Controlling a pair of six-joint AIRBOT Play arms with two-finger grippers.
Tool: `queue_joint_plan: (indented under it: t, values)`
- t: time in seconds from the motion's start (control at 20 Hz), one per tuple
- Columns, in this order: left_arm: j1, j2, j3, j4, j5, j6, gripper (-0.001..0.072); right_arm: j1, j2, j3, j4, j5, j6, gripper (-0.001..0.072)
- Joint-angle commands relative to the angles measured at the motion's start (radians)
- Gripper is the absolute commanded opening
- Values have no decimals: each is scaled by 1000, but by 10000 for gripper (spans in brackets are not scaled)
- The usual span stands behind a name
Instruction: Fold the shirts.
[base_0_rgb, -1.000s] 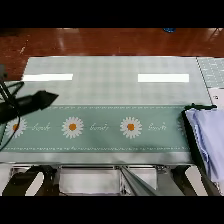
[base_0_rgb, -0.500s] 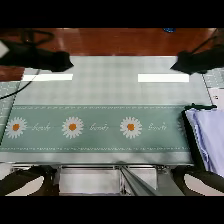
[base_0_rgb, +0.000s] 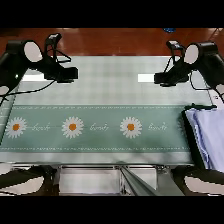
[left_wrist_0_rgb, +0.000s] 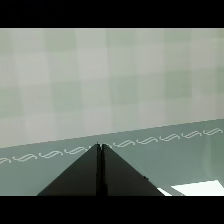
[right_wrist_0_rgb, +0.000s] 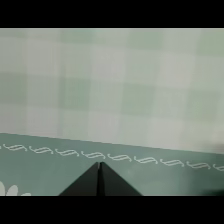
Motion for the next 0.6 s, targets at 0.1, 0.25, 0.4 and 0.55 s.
queue_joint_plan:
  t: [0.1, 0.25, 0.4, 0.55]
  values:
    - [-1, -18, 0, 13, -3, -8, 17, 5, -8, 0, -22, 2, 10, 22]
    - [-1, -27, 0, 13, -3, -8, 17, 5, -8, 0, -22, 2, 10, 22]
    - [-1, -36, 0, 13, -3, -8, 17, 5, -8, 0, -22, 2, 10, 22]
    - [-1, -49, 0, 13, -3, -8, 17, 5, -8, 0, -22, 2, 10, 22]
